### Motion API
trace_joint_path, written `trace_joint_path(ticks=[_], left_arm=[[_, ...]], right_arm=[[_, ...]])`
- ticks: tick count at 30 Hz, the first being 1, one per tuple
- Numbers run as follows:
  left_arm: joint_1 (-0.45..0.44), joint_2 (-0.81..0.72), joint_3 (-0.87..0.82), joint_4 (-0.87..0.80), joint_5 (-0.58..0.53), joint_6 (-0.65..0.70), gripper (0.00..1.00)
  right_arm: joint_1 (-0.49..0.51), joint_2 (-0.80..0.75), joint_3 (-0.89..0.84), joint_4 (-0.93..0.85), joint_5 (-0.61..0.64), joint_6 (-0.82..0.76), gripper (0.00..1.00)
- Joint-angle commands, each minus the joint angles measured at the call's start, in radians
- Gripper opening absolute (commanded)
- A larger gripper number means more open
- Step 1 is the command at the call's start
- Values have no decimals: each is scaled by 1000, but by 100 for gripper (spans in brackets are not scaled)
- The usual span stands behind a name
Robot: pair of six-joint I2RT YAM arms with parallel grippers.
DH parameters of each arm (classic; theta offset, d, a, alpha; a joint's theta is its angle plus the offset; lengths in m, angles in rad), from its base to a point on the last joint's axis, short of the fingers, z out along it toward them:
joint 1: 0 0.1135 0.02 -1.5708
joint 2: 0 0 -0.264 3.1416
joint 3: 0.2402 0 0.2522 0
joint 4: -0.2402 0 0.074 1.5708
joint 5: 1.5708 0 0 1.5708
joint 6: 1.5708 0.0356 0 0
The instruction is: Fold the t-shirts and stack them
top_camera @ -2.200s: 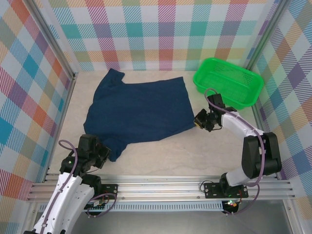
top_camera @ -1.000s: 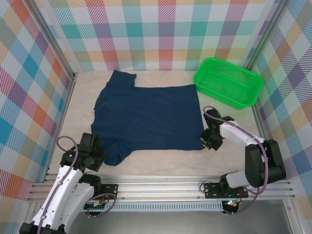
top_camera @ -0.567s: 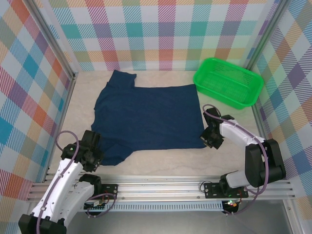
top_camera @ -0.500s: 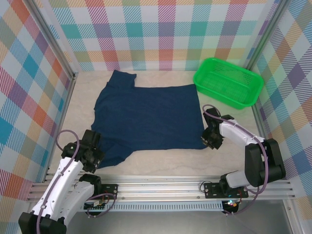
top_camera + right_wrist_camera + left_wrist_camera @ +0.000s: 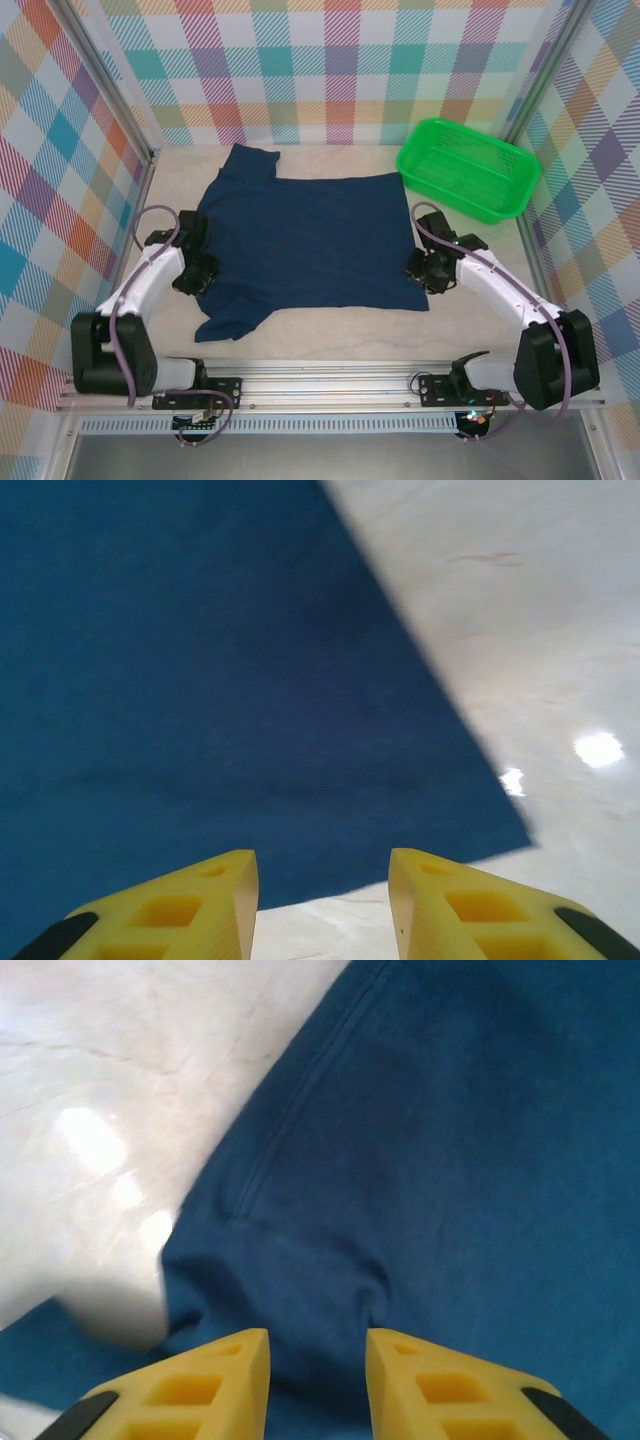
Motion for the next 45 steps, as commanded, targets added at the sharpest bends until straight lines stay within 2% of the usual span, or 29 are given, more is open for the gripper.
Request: trace_joint_path(ticks=[1, 7, 12, 17, 22, 25, 27, 29, 34, 38, 45], left_arm=[[41, 98, 21, 128, 32, 36, 27], [134, 342, 114, 186, 14, 113, 24], [213, 498, 255, 157, -40, 177, 24], [280, 571, 360, 160, -78, 241, 24], [285, 621, 495, 143, -83, 344, 31], [262, 567, 530, 80, -157, 357, 47], [233, 481, 502, 36, -206, 341, 52], [204, 374, 435, 5, -199, 301, 53], [54, 148, 171, -46, -77, 162, 46], [-28, 99, -21, 4, -1, 86, 38], [-61, 102, -200, 83, 31, 49, 33]], right_arm=[[10, 54, -23, 142, -151, -51, 38], [17, 194, 10, 167, -213, -69, 38], [42, 301, 92, 150, -223, -97, 39], [76, 382, 178, 149, -232, -82, 39], [132, 468, 261, 125, -221, -55, 40], [163, 471, 270, 122, -198, -20, 39], [179, 454, 254, 122, -188, 24, 40], [190, 429, 222, 139, -205, 76, 39], [221, 420, 169, 190, -254, 171, 39], [221, 485, 204, 199, -209, 153, 38], [175, 608, 254, 104, -152, 121, 37]])
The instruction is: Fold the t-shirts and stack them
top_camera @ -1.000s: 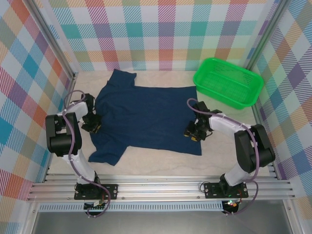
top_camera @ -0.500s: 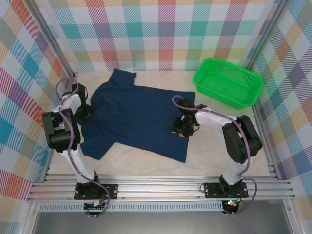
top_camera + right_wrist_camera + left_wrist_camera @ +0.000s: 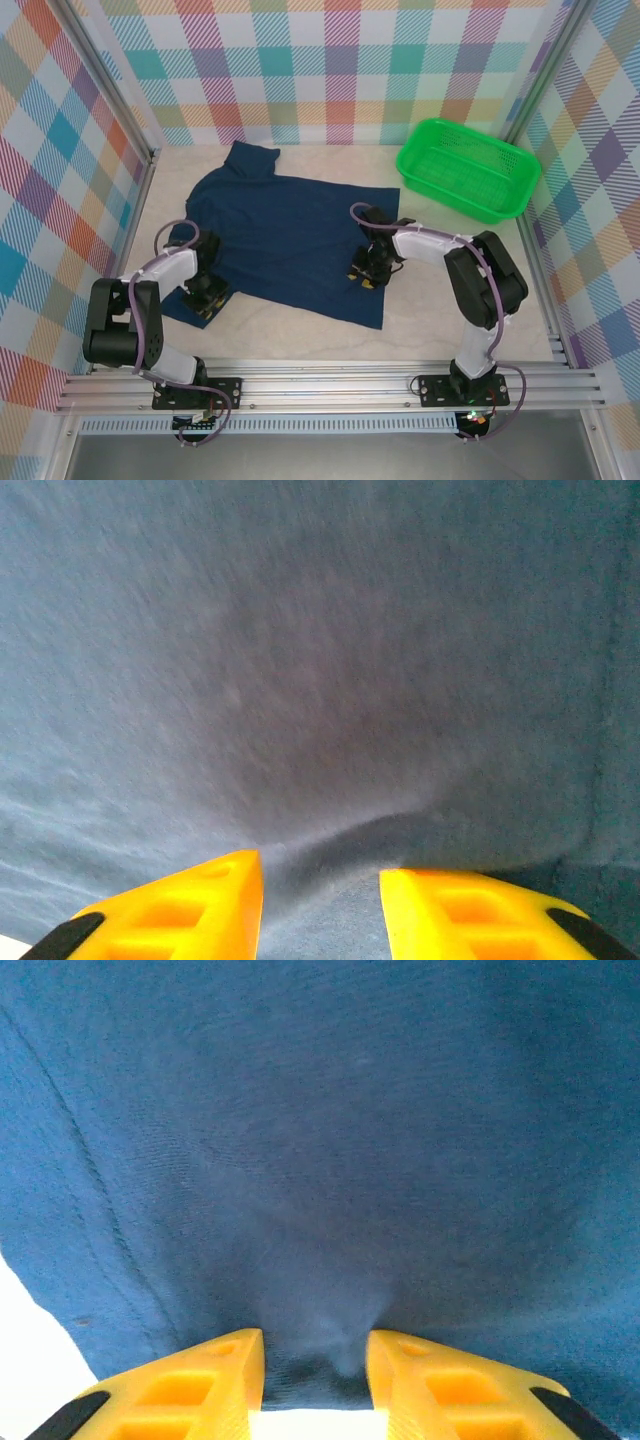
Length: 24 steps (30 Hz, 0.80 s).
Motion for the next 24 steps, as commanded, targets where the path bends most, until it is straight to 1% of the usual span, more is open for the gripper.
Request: trace_joint_path(ticks=[1, 3, 8, 10, 12, 14, 15, 16, 17, 19, 22, 24], left_arm=[[-37, -9, -62, 66, 54, -62, 32], [-84, -12, -87, 92, 89, -104, 32], [-259, -22, -106, 103, 125, -266, 32], [-334, -40, -113, 109, 125, -342, 31], [-388, -46, -102, 85, 111, -389, 31], [-427, -55, -100, 79, 104, -429, 31], [-442, -57, -107, 104, 115, -455, 31], [-460, -58, -114, 141, 135, -481, 31], [-474, -52, -114, 171, 153, -501, 31], [-519, -28, -85, 179, 166, -535, 32], [-597, -10, -46, 171, 153, -598, 31], [-634, -9, -39, 189, 146, -641, 31]], right_arm=[[-25, 73, 0, -75, 74, -13, 37], [-39, 73, -7, -86, 91, -26, 37], [-105, 88, -13, -105, 102, -79, 37], [-144, 103, -5, -121, 105, -111, 37], [-179, 110, 0, -132, 120, -143, 37], [-212, 117, 16, -156, 140, -178, 37], [-228, 118, 21, -164, 149, -194, 38], [-243, 114, 17, -146, 127, -216, 39], [-248, 113, 20, -143, 125, -219, 39], [-247, 123, 48, -164, 136, -237, 39], [-248, 123, 81, -209, 145, -239, 40], [-248, 93, 81, -212, 142, -239, 40]])
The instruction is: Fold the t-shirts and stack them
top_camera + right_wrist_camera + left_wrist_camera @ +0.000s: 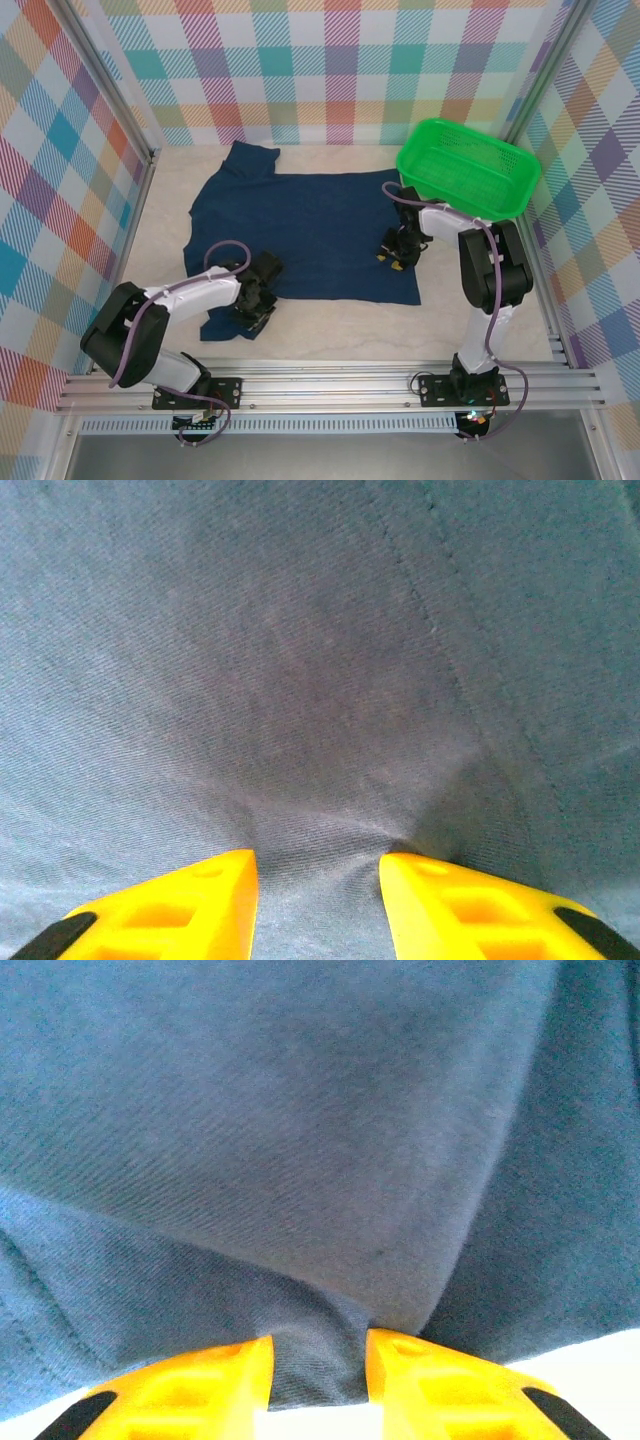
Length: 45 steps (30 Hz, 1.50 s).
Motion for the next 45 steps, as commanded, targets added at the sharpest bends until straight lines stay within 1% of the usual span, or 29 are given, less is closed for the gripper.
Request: trace_joint_path(ticks=[1, 2, 4, 6, 8, 11, 13, 15, 19, 22, 25, 27, 29, 31, 33, 37, 40, 42, 45], left_arm=[[-54, 24, 1, 37, 48, -106, 31], [-56, 10, 25, 8, 11, -87, 33], [-55, -27, 111, -111, -84, -17, 42], [-54, -72, 179, -191, -155, 48, 48], [-56, -131, 199, -270, -183, 65, 50], [-52, -258, 135, -370, -206, 41, 48], [-26, -358, 64, -445, -219, 18, 42], [22, -461, -5, -510, -222, 17, 38], [145, -613, -113, -557, -215, 94, 37], [232, -606, -154, -534, -221, 177, 40], [285, -555, -173, -465, -220, 212, 41], [302, -527, -174, -435, -235, 218, 41], [309, -502, -177, -399, -252, 231, 43], [315, -496, -192, -330, -236, 248, 46], [315, -493, -216, -274, -214, 249, 45], [317, -427, -243, -259, -199, 255, 35], [317, -406, -240, -267, -208, 259, 34], [317, -407, -246, -236, -202, 270, 31], [317, -368, -258, -181, -175, 274, 19]], right_arm=[[-6, 8, -29, -76, 84, -36, 41], [-6, -15, -35, -68, 76, -38, 42], [-3, -75, -35, -69, 70, -49, 44], [-1, -131, -29, -90, 84, -58, 47], [-1, -181, -29, -122, 108, -64, 48], [-1, -249, -52, -159, 122, -63, 46], [1, -301, -98, -166, 103, -43, 44], [5, -356, -157, -163, 76, -16, 43], [24, -443, -259, -155, 19, 22, 44], [33, -469, -316, -139, -15, 41, 43], [34, -480, -344, -128, -32, 53, 44], [34, -486, -351, -124, -39, 57, 44], [33, -488, -353, -121, -43, 59, 44], [34, -487, -355, -119, -47, 58, 44], [33, -484, -359, -122, -47, 59, 44], [34, -486, -364, -134, -41, 65, 44], [34, -496, -365, -139, -38, 69, 44], [34, -499, -368, -136, -32, 71, 44], [34, -496, -374, -132, -31, 76, 44]])
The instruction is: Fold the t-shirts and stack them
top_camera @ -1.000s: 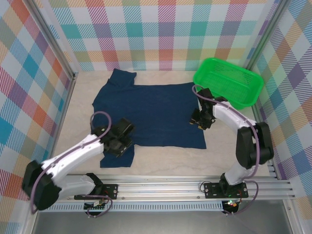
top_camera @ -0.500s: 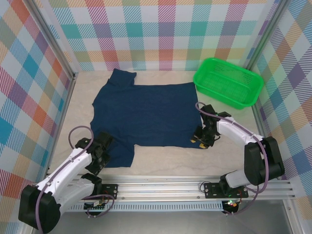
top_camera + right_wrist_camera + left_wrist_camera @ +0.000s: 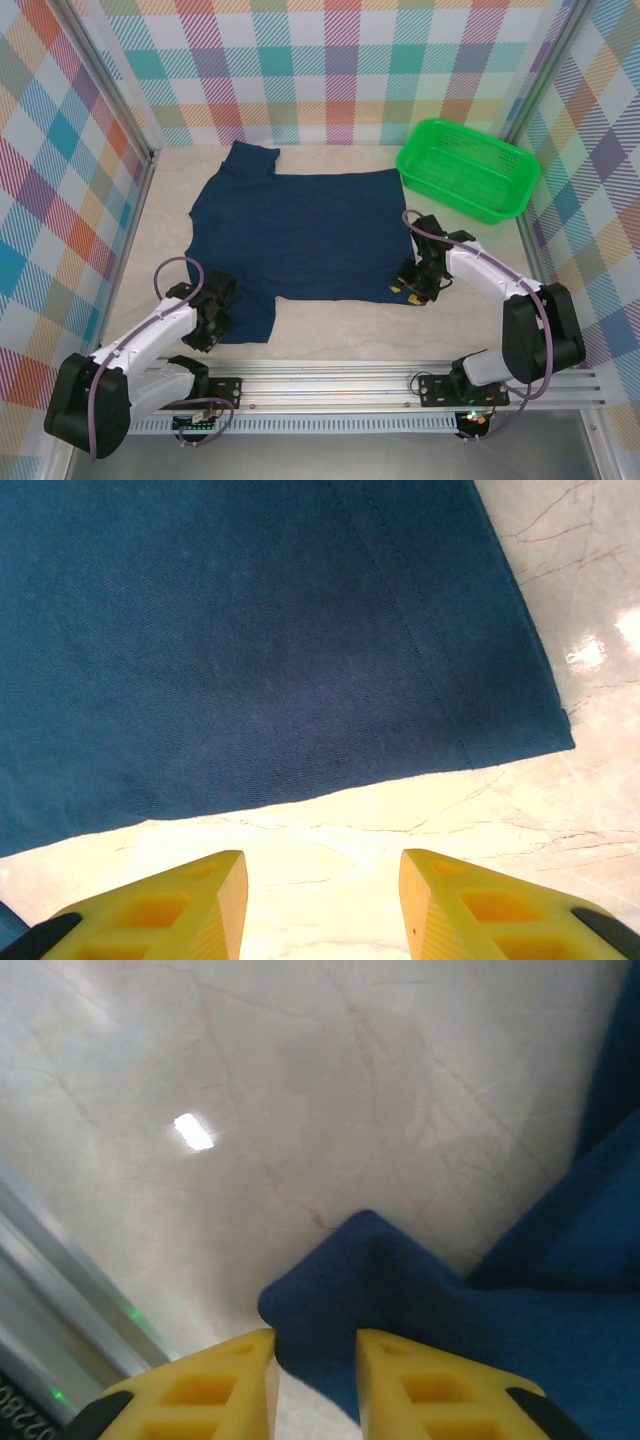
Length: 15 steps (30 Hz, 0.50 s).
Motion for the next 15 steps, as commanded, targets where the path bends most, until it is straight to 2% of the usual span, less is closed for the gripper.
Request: trace_joint_path(ticks=[1, 5, 7, 12, 15], left_arm=[[14, 45, -23, 55, 26, 17, 16], [8, 42, -10, 39, 22, 19, 0], [-17, 6, 11, -5, 24, 0, 0], [-170, -71, 54, -160, 29, -145, 0], [-296, -107, 46, -182, 47, -261, 0]], right_arm=[[4, -15, -18, -11, -3, 17, 44], [3, -11, -18, -10, 11, 21, 44], [3, -12, -13, -17, 25, 27, 44], [0, -25, -19, -48, 90, 88, 45], [-30, -17, -56, -11, 74, 127, 45]])
